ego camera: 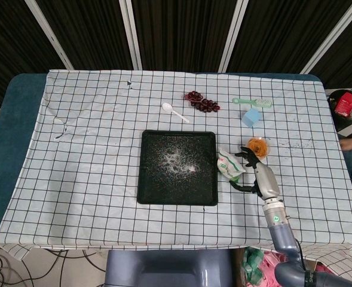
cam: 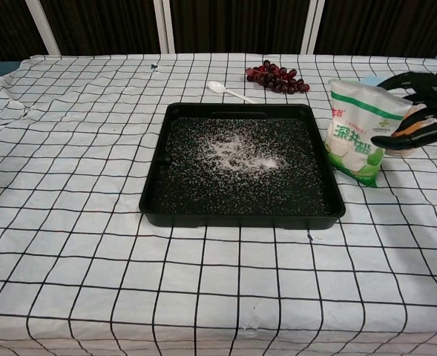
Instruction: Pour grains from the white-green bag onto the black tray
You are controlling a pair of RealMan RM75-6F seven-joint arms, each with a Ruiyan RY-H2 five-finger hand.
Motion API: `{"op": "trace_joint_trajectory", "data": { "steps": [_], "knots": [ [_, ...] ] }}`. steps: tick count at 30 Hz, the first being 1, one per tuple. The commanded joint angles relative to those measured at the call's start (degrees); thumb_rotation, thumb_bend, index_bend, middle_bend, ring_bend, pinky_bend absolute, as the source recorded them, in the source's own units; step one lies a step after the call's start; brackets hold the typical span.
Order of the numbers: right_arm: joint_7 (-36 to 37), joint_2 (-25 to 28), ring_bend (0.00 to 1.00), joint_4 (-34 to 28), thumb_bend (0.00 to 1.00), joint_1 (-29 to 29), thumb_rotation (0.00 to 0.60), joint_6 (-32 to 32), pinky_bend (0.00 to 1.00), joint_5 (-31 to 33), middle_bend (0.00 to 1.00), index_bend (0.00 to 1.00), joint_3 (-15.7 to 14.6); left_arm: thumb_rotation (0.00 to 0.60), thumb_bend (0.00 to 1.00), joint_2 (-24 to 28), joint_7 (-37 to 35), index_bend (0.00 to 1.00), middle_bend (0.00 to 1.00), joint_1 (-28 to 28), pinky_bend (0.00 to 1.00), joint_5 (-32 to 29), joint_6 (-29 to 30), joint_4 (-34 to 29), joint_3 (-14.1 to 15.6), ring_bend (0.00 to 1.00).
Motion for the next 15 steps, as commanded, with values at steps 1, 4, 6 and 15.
{"op": "trace_joint_trajectory", "data": {
  "steps": [1,4,6,15],
  "knots": [
    [-2.1,1.5,0.2,-1.1,0.13,0.0,0.6,1.8,0.3,-1.4,0.1,0.24,0.5,0.6,0.62,0.0,-0.1,0.22,0.05,0.0,0.0,0.0,0.0,0.0,0.0,0.0],
    [-4.3,4.0,0.2,-3.4,0.13,-0.3,0.6,2.7,0.3,-2.0,0.1,0.24,0.7,0.6,0.62,0.1,-0.2,0.22,0.05,0.0,0.0,0.0,-0.1,0.0,0.0,0.0],
    [-7.2,7.8,0.2,-6.8,0.13,-1.0,0.6,3.3,0.3,-2.3,0.1,0.24,0.6,0.6,0.62,0.1,-0.3,0.22,0.05,0.0,0.0,0.0,-0.1,0.1,0.0,0.0],
    [-24.5,22.8,0.2,-16.5,0.13,-5.4,0.6,5.8,0.3,-4.8,0.1,0.21,-4.9,0.6,0.62,0.2,-0.4,0.22,0.05,-0.1,0.0,0.6,0.0,0.1,0.1,0.0]
  ]
}}
